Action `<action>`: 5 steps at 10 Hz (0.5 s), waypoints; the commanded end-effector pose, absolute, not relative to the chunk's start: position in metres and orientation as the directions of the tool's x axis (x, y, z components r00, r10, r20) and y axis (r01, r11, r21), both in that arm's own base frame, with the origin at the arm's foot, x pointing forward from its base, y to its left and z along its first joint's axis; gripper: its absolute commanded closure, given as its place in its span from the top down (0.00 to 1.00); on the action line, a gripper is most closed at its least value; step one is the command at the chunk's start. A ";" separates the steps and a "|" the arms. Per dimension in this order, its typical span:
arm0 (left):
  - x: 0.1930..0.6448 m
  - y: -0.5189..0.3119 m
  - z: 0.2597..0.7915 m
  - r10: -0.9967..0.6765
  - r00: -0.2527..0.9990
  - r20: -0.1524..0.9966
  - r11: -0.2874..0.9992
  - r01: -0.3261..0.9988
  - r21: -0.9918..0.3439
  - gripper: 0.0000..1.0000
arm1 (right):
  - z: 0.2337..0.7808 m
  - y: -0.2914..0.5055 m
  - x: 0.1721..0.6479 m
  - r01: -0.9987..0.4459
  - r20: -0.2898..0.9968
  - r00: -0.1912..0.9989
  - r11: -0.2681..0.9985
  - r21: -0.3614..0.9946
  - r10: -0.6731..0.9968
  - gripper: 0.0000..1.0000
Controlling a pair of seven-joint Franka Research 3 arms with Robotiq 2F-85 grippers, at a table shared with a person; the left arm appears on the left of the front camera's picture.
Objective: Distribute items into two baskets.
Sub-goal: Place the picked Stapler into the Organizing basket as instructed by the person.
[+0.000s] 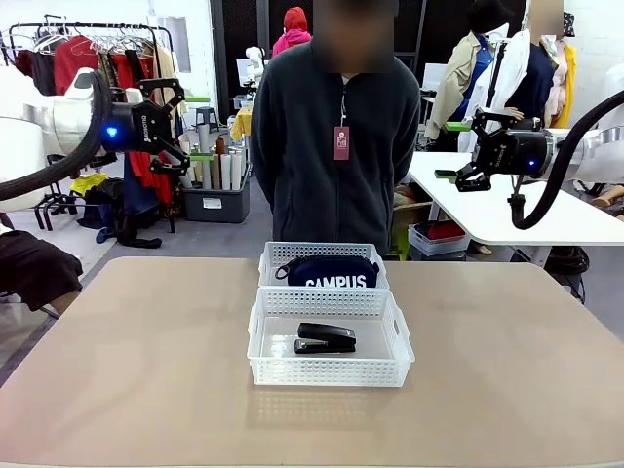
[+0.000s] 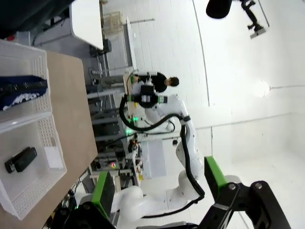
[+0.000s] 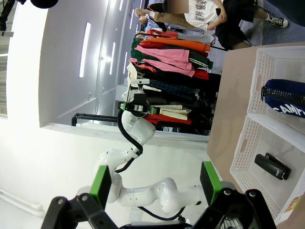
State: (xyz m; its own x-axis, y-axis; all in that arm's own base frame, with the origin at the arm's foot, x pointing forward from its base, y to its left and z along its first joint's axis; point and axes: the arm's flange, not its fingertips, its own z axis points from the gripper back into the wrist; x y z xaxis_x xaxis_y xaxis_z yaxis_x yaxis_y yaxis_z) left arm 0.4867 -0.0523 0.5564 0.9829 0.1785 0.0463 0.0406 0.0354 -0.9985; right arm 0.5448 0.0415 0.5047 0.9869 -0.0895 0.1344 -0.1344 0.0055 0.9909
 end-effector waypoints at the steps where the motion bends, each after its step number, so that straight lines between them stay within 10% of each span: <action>1: 0.489 -0.044 0.557 0.119 0.992 0.053 0.038 0.048 -0.998 1.00 | 0.507 0.041 0.544 -0.135 0.134 0.987 -0.005 0.991 -0.088 1.00; 5: 0.484 -0.054 0.554 0.137 0.990 0.042 0.037 0.038 -0.999 1.00 | 0.507 0.041 0.544 -0.135 0.134 0.987 -0.005 0.991 -0.088 1.00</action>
